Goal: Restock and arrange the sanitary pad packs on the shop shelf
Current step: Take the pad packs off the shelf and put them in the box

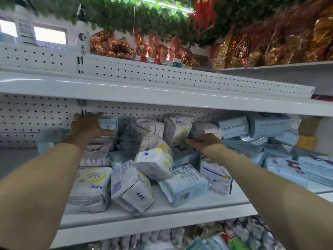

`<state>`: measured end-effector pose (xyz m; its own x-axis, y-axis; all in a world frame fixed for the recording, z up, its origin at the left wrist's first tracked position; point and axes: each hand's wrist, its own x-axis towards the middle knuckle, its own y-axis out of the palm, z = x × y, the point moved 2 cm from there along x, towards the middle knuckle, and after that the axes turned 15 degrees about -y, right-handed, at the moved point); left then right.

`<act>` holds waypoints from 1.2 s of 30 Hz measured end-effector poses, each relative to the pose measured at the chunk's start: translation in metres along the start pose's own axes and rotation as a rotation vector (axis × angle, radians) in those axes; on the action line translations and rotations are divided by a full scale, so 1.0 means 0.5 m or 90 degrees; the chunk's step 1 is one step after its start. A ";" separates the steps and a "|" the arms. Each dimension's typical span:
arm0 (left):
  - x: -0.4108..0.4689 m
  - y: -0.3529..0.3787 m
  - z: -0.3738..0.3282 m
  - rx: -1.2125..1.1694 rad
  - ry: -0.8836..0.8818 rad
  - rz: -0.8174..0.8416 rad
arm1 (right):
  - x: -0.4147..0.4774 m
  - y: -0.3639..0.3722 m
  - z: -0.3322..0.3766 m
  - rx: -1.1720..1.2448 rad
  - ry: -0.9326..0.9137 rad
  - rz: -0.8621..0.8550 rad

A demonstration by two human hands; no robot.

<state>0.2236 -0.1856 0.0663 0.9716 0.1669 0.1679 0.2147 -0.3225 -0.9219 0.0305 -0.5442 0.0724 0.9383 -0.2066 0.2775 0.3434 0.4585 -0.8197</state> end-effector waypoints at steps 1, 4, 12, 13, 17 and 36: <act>-0.008 -0.003 0.003 -0.004 0.000 -0.007 | 0.001 0.000 0.003 -0.014 -0.002 0.006; -0.025 -0.009 0.007 -0.014 -0.008 -0.012 | 0.007 0.002 0.005 -0.019 -0.003 0.027; -0.053 -0.026 0.029 -0.124 -0.059 -0.054 | 0.018 0.004 -0.012 0.001 -0.024 0.043; -0.060 -0.027 0.033 -0.162 -0.056 -0.059 | 0.018 0.005 -0.012 -0.008 -0.024 0.050; -0.089 -0.053 0.050 -0.308 -0.048 -0.143 | 0.026 0.005 -0.013 0.003 -0.008 0.040; -0.295 -0.070 0.026 -1.029 -0.380 0.098 | -0.003 -0.026 0.021 0.010 -0.052 0.219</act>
<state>0.0712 -0.1870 0.0692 0.9035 0.2216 -0.3669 0.3685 -0.8386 0.4011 0.0252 -0.5409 0.0876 0.9991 0.0327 0.0257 0.0058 0.5019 -0.8649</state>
